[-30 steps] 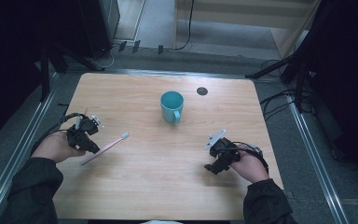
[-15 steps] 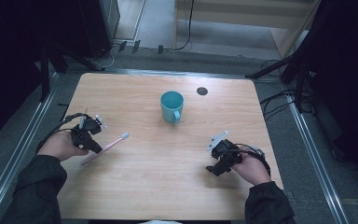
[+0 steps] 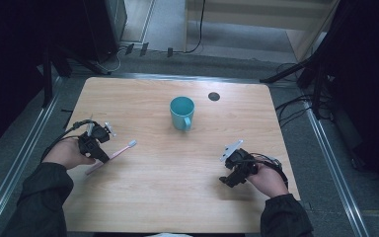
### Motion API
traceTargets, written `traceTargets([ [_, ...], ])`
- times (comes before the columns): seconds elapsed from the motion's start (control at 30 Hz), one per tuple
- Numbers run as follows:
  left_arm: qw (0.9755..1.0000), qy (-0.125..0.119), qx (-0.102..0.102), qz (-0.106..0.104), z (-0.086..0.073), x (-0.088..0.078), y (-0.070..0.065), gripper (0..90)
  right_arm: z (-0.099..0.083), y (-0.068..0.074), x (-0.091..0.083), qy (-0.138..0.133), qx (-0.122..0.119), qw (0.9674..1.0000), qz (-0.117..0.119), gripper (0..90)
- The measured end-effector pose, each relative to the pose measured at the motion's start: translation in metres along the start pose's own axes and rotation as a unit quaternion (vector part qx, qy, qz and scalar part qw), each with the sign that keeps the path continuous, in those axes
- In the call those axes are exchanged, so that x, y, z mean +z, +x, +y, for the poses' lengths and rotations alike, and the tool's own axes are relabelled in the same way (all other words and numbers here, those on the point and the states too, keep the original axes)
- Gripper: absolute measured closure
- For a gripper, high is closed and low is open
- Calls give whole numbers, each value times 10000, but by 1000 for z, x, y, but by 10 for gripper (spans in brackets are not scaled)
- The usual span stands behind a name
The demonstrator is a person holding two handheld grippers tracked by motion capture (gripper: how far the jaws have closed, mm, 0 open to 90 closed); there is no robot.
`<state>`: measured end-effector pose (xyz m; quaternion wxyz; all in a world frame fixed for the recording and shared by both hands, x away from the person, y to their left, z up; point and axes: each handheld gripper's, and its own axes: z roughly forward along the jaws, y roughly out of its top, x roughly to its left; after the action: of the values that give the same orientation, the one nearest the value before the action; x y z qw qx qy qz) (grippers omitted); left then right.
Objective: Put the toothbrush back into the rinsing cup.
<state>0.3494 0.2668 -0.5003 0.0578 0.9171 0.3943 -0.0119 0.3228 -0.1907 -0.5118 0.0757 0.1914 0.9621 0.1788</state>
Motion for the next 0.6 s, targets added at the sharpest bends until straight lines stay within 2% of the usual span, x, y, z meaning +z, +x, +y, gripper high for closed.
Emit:
traceTargets([
  [0.27,9999,155,43,25,3,6,-1,729,-1,1,0,12,29,10000,0,199],
  [0.4,9999,152,46,20,4,6,-1,732,-1,1,0,14,32,10000,6,199],
  [0.53,9999,158,20,17,4,7,-2,757,-1,1,0,19,26,10000,3,199],
  [0.6,9998,211,9,-47,5,7,-4,772,-1,1,0,21,27,10000,4,199],
])
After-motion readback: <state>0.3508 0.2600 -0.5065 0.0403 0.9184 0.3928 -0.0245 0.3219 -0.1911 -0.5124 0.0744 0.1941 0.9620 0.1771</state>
